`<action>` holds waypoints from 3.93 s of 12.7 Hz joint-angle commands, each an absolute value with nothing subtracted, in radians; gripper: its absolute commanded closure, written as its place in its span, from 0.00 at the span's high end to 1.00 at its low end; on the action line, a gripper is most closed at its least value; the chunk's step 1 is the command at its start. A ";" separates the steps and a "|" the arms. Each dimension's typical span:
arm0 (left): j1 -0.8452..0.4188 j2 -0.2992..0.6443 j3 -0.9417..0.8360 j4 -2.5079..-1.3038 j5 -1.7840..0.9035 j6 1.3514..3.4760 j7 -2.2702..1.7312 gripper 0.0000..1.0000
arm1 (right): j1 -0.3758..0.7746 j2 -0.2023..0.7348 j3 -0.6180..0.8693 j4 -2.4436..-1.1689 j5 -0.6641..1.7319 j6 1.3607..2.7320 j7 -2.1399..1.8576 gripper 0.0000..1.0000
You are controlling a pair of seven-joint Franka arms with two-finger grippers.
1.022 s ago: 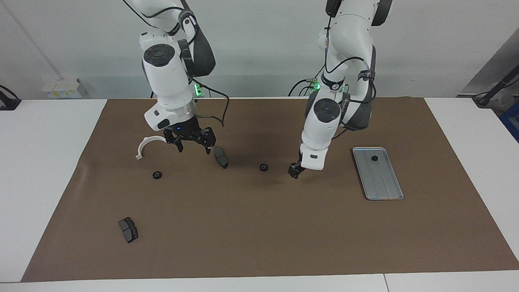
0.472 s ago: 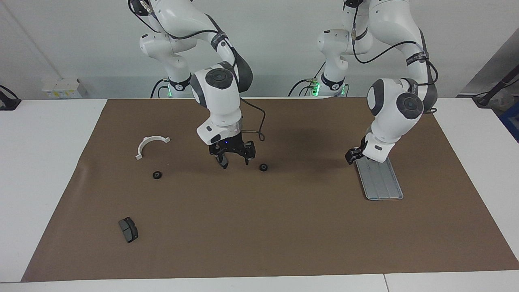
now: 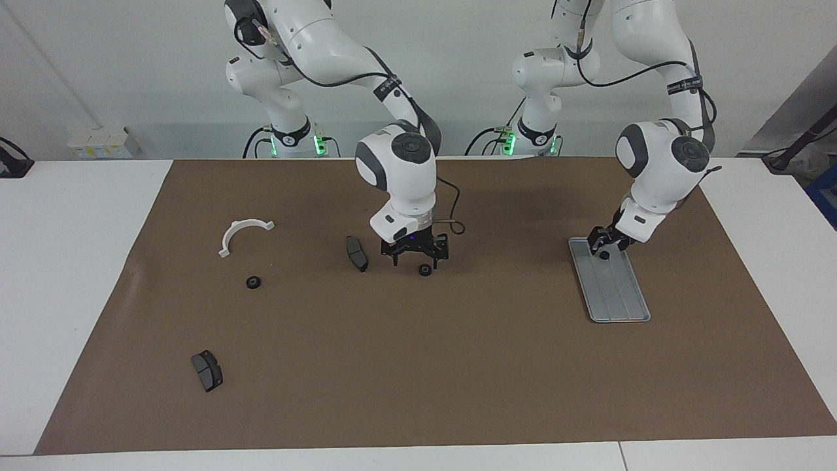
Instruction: Place bearing gear from tray to pile
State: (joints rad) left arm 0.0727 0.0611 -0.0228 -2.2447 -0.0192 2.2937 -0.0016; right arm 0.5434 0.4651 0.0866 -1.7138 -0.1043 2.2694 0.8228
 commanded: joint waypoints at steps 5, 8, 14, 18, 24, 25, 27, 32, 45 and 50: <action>0.092 0.008 -0.034 -2.344 -0.012 2.417 0.000 0.75 | 0.571 0.545 0.087 -1.687 -0.144 2.329 0.853 0.90; 0.091 0.024 -0.034 -2.359 -0.012 2.465 -0.040 0.70 | 0.578 0.541 0.087 -1.697 -0.143 2.312 0.888 0.67; 0.094 0.054 -0.034 -2.384 -0.014 2.536 -0.043 0.63 | 0.571 0.534 0.077 -1.701 -0.144 2.304 0.896 0.00; 0.094 0.063 -0.034 -2.385 -0.014 2.543 -0.046 0.58 | 0.477 0.363 0.075 -1.837 -0.143 2.301 0.877 0.00; 0.094 0.069 -0.034 -2.395 -0.014 2.548 -0.060 0.54 | 0.341 0.091 0.077 -2.159 -0.126 2.303 0.764 0.00; 0.092 0.069 -0.034 -2.395 -0.014 2.546 -0.060 0.52 | 0.321 0.074 0.077 -2.193 -0.126 2.304 0.726 0.00; 0.094 0.069 -0.034 -2.395 -0.014 2.545 -0.060 0.46 | 0.269 0.060 0.077 -2.241 -0.124 2.319 0.664 0.00; 0.092 0.071 -0.034 -2.393 -0.012 2.543 -0.058 0.25 | 0.201 0.044 0.077 -2.327 -0.086 2.368 0.549 0.01; -0.125 0.124 -0.035 -2.112 -0.012 2.306 -0.437 0.09 | 0.124 0.034 0.077 -2.163 -0.086 2.354 0.516 1.00; -0.360 0.193 -0.035 -2.019 -0.012 2.280 -0.777 0.09 | 0.081 0.035 0.077 -1.884 -0.078 2.053 0.257 1.00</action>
